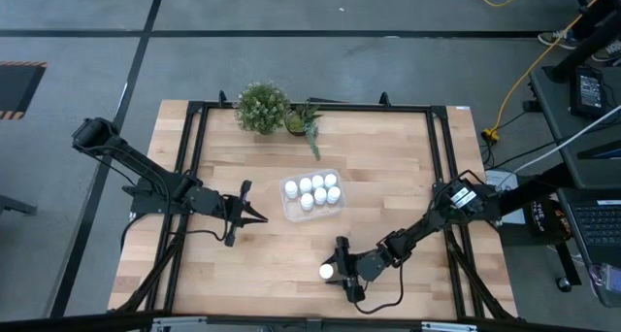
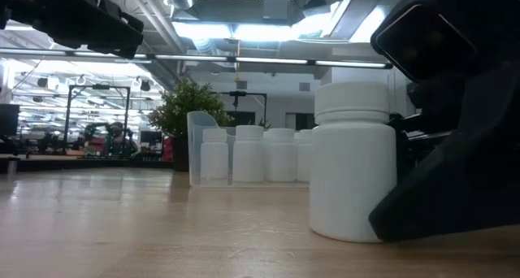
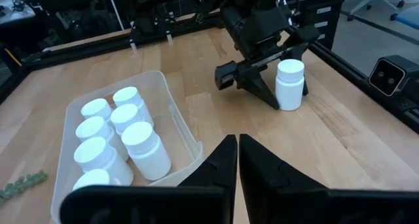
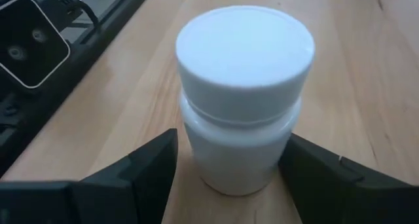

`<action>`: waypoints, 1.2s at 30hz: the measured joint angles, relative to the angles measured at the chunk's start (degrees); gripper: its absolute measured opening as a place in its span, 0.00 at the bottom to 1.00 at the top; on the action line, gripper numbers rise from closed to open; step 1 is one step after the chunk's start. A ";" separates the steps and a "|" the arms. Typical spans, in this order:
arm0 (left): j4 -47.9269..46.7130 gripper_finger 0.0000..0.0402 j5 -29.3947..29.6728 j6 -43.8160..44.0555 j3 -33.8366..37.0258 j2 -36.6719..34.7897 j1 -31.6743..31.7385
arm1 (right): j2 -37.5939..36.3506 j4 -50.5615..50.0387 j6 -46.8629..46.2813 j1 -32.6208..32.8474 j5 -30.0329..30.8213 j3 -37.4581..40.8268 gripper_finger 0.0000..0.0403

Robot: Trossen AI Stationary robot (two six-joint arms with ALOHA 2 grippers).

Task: Pick and place pill bottles into a basket
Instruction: Put the white pill bottle into the transparent bin

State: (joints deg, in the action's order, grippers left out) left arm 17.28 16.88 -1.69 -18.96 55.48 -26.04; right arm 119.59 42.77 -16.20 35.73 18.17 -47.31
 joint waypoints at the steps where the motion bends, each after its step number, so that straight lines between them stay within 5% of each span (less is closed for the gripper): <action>1: -0.01 0.03 -0.01 0.00 0.00 0.02 0.00 | 0.02 0.10 0.06 0.00 -0.06 0.00 0.64; 21: 0.00 0.02 0.00 0.02 0.00 0.00 0.00 | 0.00 1.78 0.41 0.00 0.12 0.04 0.64; 36: 0.00 0.02 -0.02 0.00 0.00 0.00 0.00 | 0.00 2.44 0.41 -0.50 -0.92 0.04 0.40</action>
State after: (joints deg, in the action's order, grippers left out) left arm 17.28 16.86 -1.69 -18.96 55.48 -26.04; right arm 119.59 45.21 -15.79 35.23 17.25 -47.27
